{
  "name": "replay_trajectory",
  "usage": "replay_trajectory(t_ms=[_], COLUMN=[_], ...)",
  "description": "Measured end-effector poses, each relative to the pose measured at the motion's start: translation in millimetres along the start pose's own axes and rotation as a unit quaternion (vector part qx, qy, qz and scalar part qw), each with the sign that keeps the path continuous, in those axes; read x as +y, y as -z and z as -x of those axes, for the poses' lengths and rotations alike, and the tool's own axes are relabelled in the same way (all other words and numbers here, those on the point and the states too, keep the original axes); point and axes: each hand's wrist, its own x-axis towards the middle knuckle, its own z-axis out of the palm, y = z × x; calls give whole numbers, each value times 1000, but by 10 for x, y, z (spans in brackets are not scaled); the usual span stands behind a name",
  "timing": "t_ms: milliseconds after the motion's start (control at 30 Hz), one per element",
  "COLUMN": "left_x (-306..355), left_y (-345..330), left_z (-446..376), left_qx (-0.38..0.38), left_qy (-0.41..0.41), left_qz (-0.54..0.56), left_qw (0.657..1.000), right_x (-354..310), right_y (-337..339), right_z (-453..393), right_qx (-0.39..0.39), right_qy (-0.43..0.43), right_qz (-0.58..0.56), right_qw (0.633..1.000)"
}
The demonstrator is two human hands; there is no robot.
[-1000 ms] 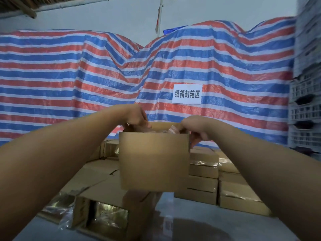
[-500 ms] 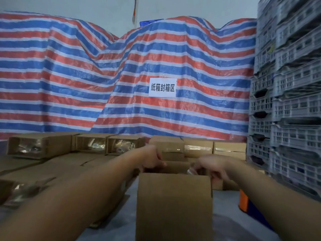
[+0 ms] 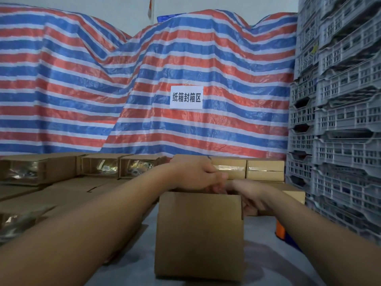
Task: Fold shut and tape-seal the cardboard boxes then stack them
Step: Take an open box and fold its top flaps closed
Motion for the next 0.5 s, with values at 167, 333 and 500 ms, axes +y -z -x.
replay_trajectory(t_ms=[167, 333, 500], left_x=[134, 174, 127], left_y=[-120, -86, -28], left_z=[-43, -135, -151], left_qx=[-139, -185, -220], left_qy=[118, 138, 191], left_qz=[76, 137, 165], left_qw=[980, 963, 942], right_x=[15, 19, 17], right_y=[0, 5, 36], right_z=[-14, -77, -83], right_qx=[2, 18, 20], right_qy=[-17, -25, -3], right_qz=[-18, -14, 36], right_qw=[1000, 999, 999])
